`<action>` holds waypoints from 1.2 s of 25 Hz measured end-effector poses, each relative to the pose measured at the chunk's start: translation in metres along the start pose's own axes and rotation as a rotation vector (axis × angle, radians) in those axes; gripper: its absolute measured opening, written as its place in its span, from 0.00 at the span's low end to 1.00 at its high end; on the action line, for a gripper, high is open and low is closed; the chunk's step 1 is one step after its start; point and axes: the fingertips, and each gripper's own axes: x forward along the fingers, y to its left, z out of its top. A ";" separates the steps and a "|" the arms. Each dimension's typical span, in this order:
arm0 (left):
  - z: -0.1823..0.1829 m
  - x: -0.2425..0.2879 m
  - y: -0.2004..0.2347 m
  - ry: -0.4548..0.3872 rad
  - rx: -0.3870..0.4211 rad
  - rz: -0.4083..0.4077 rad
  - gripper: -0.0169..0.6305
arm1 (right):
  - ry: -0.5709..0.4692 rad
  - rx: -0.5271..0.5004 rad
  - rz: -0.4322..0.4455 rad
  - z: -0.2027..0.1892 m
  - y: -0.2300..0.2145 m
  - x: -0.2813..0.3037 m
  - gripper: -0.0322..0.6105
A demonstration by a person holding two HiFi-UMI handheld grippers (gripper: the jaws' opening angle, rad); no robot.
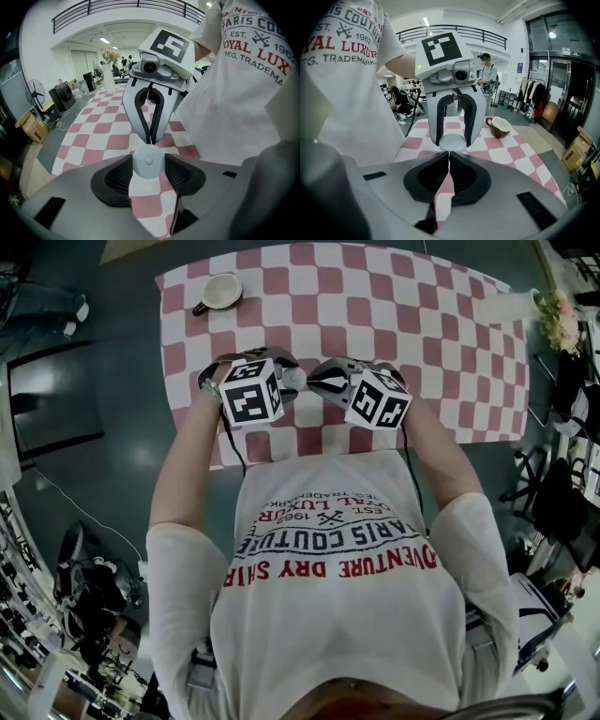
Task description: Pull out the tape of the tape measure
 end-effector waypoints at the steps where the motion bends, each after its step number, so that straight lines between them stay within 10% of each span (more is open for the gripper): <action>1: 0.000 0.000 0.001 -0.002 -0.003 0.005 0.38 | 0.000 -0.001 -0.005 0.000 -0.001 0.000 0.10; 30: -0.006 -0.037 0.067 -0.126 -0.366 0.438 0.38 | -0.061 0.403 -0.552 -0.039 -0.091 -0.081 0.10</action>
